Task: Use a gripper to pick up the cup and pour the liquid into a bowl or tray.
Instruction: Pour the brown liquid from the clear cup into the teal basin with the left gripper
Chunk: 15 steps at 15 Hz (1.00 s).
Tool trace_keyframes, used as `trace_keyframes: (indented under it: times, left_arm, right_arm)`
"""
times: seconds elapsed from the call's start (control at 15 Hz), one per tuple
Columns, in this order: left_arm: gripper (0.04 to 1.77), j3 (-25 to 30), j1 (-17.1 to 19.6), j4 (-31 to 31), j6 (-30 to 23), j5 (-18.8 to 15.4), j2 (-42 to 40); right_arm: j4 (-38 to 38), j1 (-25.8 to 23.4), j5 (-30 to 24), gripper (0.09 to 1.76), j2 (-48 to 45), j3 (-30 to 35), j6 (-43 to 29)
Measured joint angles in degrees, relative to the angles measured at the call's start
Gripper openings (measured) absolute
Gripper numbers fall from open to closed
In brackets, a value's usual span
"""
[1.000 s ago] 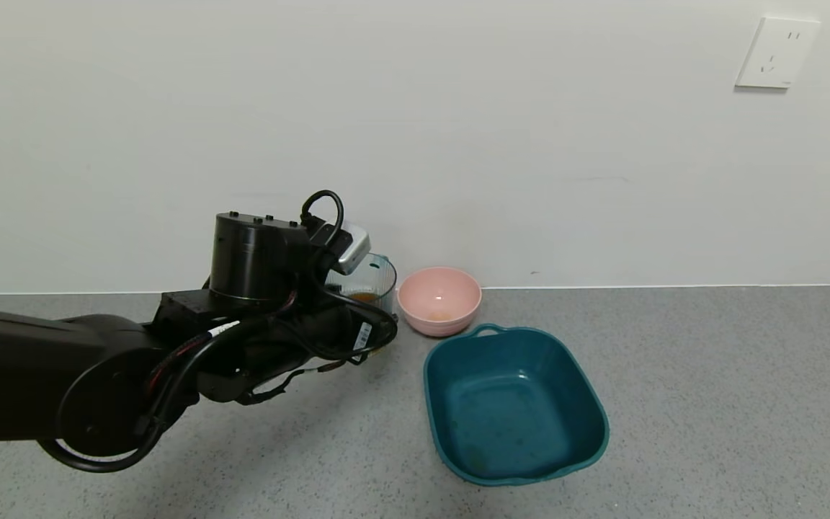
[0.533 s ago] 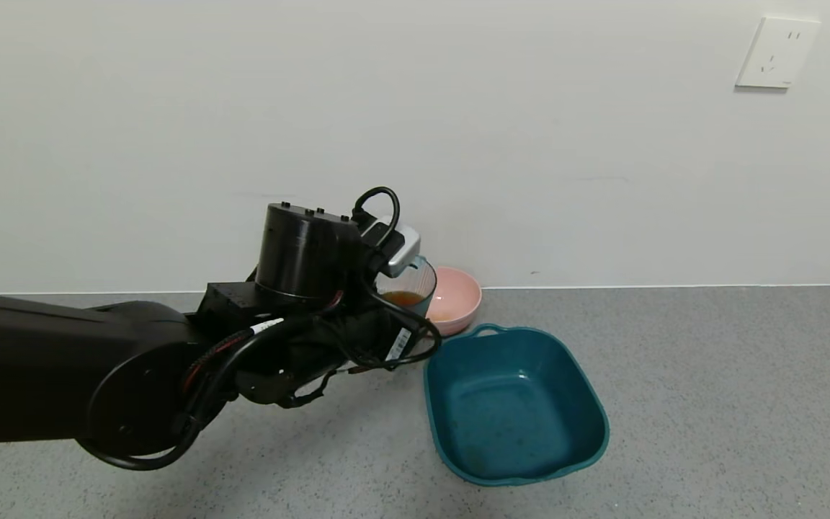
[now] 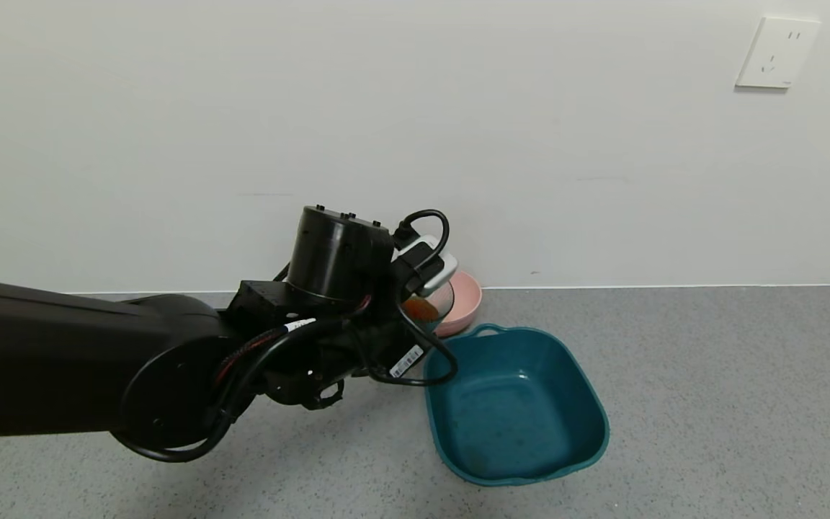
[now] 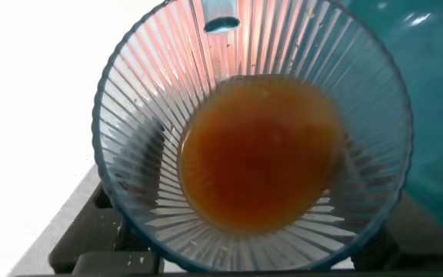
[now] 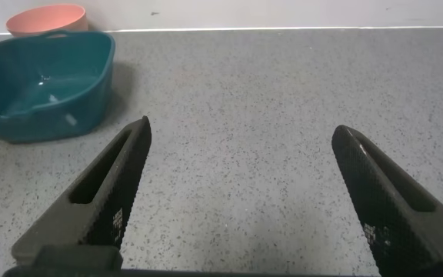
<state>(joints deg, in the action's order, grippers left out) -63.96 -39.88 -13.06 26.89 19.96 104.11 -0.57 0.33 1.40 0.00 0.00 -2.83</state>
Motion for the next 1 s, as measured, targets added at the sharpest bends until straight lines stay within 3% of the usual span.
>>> trace_keyframes:
  times: [0.33,0.73,1.0]
  left_arm:
    - [1.33,-4.53,-0.41,5.10,7.19,1.34,0.50]
    - [1.33,-9.72,-1.88,9.01,12.24,3.96,2.47]
    - [1.33,-11.19,-3.58,8.63,17.51,8.42,4.85]
  right_arm:
    - [-0.02,0.00,0.00,1.71,0.00,0.00,-0.01]
    - [-0.02,0.00,0.00,1.71,0.00,0.00,-0.01]
    - [-0.02,-0.02,0.00,1.71,0.00,0.00,0.00]
